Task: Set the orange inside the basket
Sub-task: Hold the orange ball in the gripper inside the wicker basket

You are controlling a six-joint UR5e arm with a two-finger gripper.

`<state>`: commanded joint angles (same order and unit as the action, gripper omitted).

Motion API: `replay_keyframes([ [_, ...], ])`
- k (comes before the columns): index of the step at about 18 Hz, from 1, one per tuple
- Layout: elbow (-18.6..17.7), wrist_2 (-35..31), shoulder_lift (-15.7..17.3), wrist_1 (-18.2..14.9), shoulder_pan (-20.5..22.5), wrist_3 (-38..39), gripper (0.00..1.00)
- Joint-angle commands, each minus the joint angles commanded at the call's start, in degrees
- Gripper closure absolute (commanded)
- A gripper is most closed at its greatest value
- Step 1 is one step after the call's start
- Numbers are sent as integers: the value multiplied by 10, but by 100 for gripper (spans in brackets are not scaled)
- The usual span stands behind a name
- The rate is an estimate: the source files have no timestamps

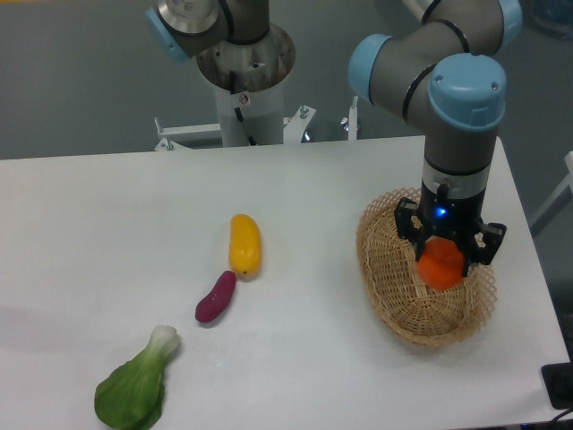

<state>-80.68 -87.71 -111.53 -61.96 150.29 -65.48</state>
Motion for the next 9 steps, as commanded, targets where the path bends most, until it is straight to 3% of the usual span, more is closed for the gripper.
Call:
replay_keyframes([
  [9, -3, -2, 0, 0, 2, -5, 47],
])
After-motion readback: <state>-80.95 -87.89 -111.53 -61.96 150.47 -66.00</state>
